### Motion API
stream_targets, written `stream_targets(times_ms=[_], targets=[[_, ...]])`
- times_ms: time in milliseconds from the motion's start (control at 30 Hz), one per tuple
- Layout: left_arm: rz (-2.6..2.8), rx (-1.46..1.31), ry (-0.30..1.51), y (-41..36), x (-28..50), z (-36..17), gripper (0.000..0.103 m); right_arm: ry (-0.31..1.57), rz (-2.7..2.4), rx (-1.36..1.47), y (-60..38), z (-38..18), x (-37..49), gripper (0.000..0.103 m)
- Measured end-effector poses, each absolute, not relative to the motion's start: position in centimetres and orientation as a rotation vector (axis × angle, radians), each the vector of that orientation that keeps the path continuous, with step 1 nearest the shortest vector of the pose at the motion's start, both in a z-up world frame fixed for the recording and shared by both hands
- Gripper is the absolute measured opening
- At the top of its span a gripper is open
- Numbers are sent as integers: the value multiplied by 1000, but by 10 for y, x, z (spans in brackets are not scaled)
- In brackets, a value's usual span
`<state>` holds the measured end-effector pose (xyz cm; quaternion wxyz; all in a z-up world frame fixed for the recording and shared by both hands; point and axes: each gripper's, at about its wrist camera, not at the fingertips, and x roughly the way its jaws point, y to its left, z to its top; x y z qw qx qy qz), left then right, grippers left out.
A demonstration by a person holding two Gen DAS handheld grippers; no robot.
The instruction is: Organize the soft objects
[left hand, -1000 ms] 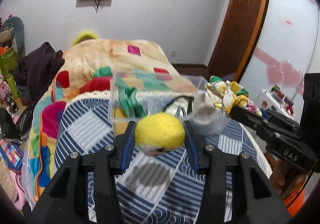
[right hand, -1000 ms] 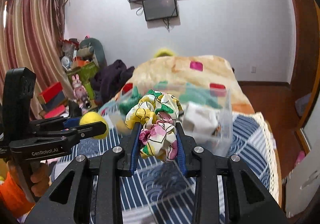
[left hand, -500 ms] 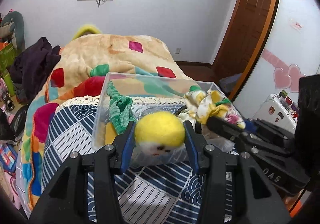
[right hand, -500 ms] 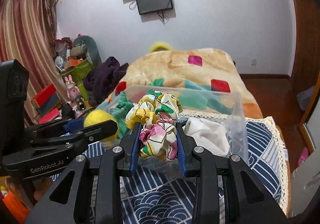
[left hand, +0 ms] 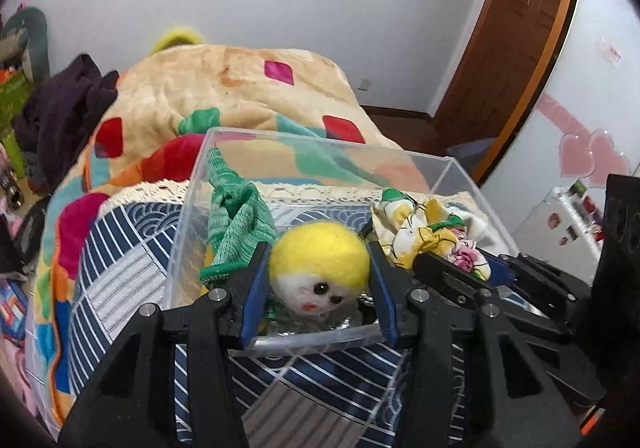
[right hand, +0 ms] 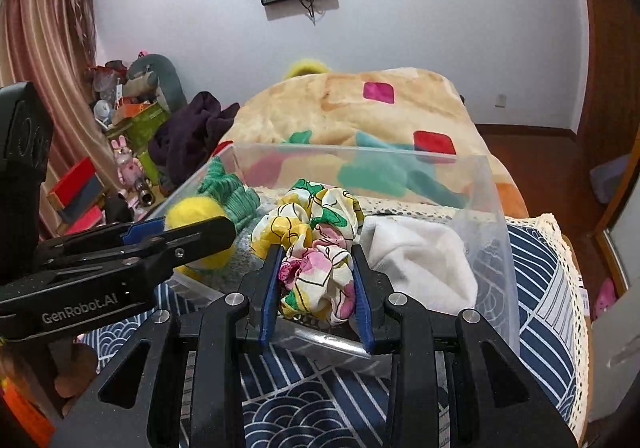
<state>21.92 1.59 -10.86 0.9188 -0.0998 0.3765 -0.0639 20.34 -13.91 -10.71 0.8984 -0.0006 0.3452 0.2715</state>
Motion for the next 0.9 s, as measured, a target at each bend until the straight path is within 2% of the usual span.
stream_targets(times_ms=[167, 400, 733, 800, 900], targets=[[-139, -182, 779, 13, 217, -110, 49, 732, 566, 3, -141, -110, 204, 30], [-154, -212, 755, 19, 203, -100, 50, 739, 570, 17, -147, -105, 201, 45], [-177, -187, 609, 16, 159, -53, 50, 584, 571, -49, -150, -65, 163, 46], [-174, -183, 575, 16, 150, -43, 50, 540, 577, -60, -151, -54, 154, 53], [-185, -191, 520, 18, 134, -24, 50, 467, 582, -59, -155, -38, 139, 56]])
